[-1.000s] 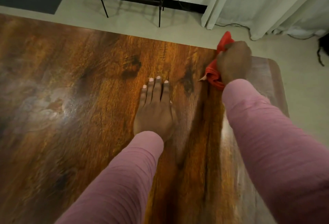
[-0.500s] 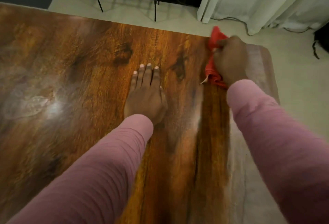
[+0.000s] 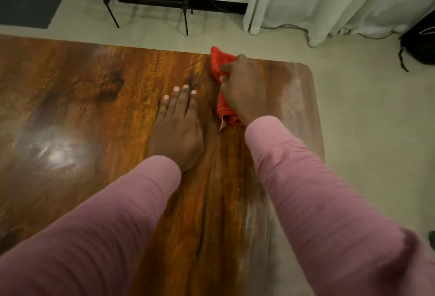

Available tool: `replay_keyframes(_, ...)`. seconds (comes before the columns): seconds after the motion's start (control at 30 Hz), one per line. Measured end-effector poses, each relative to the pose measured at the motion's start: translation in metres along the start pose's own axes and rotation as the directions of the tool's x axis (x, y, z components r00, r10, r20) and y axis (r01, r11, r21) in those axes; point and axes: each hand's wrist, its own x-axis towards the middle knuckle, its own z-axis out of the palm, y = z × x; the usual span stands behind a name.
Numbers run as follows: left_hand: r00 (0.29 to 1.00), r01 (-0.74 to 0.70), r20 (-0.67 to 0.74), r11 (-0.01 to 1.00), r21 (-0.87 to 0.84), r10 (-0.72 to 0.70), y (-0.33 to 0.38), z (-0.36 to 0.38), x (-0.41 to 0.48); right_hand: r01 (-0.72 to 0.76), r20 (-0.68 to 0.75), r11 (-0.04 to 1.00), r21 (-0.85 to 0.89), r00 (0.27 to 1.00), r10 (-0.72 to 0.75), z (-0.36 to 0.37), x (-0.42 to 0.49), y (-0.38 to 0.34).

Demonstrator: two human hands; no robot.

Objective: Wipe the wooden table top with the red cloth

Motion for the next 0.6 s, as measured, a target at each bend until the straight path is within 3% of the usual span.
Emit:
replay_keyframes(0.07,0.999,-0.002,-0.033,0.998,-0.063,0.0,0.021,0.01,0.007,-0.06,0.03,0.998,0.025,0.998,0.059,-0.016,0.002,0.025)
replay_keyframes(0.2,1.0,0.006,0.007,0.991,-0.133,-0.005,0.039,0.027,0.011,-0.317,-0.164,0.947,0.049,0.933,0.321,-0.033,0.012,0.094)
replay_keyframes(0.37,1.0,-0.003,-0.012,0.992,-0.128,0.001,0.04,0.028,0.011,-0.413,-0.205,0.9,0.138,0.878,0.434,-0.034,0.014,0.079)
replay_keyframes(0.5,1.0,0.023,-0.005,0.992,-0.125,-0.024,0.041,0.028,0.011,-0.137,-0.027,0.985,0.107,0.99,0.141,-0.024,-0.004,0.035)
replay_keyframes(0.6,1.0,0.014,0.005,0.993,-0.121,-0.013,0.041,0.025,0.01,0.06,0.06,0.99,0.131,0.996,-0.069,-0.022,-0.013,0.039)
